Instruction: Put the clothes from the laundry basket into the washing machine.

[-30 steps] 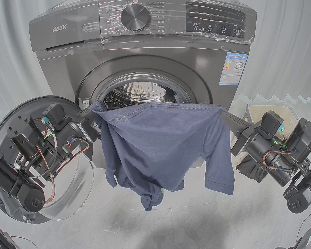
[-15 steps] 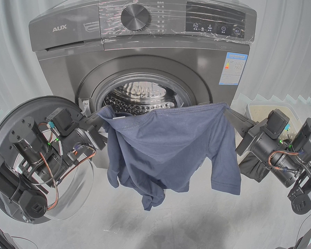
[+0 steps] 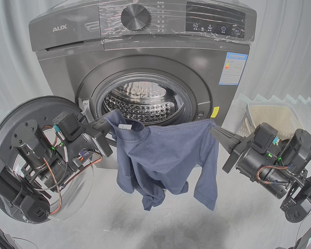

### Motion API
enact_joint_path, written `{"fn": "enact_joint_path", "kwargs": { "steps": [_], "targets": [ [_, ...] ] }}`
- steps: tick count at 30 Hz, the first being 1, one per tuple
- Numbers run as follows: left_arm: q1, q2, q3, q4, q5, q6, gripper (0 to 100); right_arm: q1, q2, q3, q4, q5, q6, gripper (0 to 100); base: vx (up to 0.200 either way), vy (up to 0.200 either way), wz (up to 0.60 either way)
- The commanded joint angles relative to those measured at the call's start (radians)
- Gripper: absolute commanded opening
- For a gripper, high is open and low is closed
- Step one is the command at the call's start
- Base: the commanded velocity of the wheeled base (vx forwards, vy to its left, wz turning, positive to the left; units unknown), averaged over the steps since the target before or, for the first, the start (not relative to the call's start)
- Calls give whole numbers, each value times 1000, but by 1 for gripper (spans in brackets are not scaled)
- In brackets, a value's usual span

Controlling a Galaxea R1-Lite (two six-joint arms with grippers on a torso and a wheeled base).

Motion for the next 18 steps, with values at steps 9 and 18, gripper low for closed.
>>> {"fn": "enact_joint_path", "kwargs": {
  "steps": [9,18],
  "targets": [
    [-35,-12,-17,-2,0,-4,0,69,63,53,-1,1,6,100,0,0,0],
    [-37,-21,-14,-2,2,-4,0,150,121,138,-1,-1,13,100,0,0,0]
  ]
}}
